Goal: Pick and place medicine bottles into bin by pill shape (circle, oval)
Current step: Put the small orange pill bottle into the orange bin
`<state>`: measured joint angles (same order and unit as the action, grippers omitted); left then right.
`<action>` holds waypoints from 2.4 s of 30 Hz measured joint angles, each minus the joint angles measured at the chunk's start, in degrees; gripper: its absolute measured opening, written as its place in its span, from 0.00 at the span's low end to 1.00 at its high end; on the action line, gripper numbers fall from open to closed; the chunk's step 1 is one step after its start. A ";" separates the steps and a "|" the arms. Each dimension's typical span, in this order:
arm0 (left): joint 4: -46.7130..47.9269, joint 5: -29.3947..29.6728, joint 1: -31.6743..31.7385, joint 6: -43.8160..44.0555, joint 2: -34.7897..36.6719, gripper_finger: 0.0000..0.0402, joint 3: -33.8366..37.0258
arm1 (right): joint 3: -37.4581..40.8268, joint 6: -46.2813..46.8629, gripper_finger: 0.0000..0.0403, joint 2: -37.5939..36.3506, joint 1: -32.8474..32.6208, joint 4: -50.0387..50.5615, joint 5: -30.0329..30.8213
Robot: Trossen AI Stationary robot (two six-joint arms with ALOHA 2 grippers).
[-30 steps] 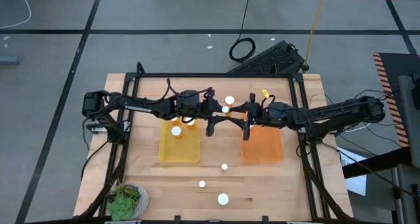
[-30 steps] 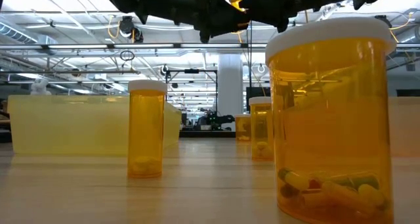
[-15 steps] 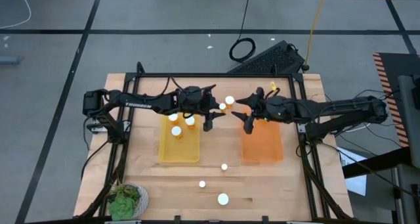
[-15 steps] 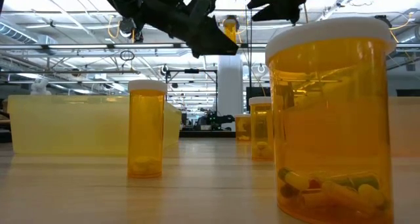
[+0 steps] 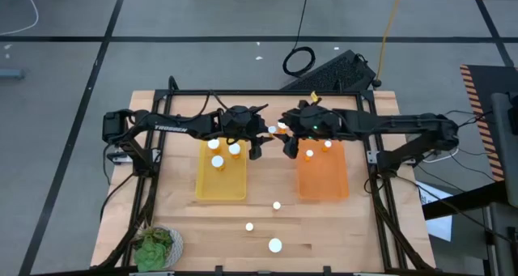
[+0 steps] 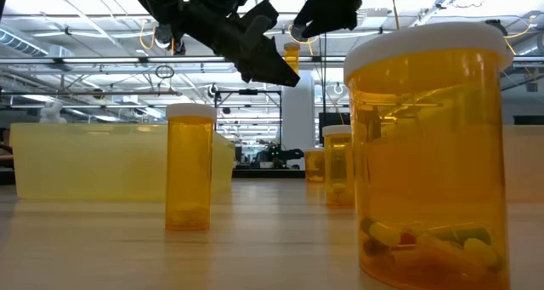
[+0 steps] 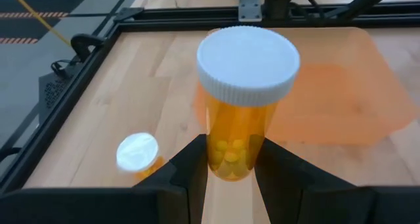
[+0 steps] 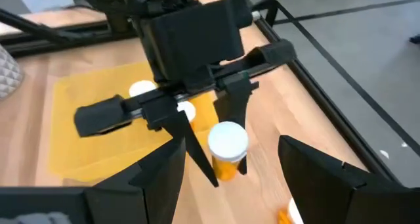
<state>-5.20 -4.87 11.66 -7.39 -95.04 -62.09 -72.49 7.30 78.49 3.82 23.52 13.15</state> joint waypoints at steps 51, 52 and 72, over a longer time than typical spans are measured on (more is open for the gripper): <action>1.15 0.53 -0.66 0.56 0.00 0.40 0.00 | -0.77 -4.54 0.29 5.69 5.07 -2.15 -8.98; 1.45 0.55 -0.86 0.56 0.00 0.44 -0.02 | -0.77 -4.33 0.29 5.49 5.07 -1.99 -9.00; 4.10 2.43 -1.62 0.51 0.00 0.75 -0.02 | 4.04 13.08 0.30 -3.97 -3.49 17.08 -8.74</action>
<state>-1.10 -2.44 10.04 -6.88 -95.04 -62.11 -68.45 20.38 74.52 0.33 40.60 4.41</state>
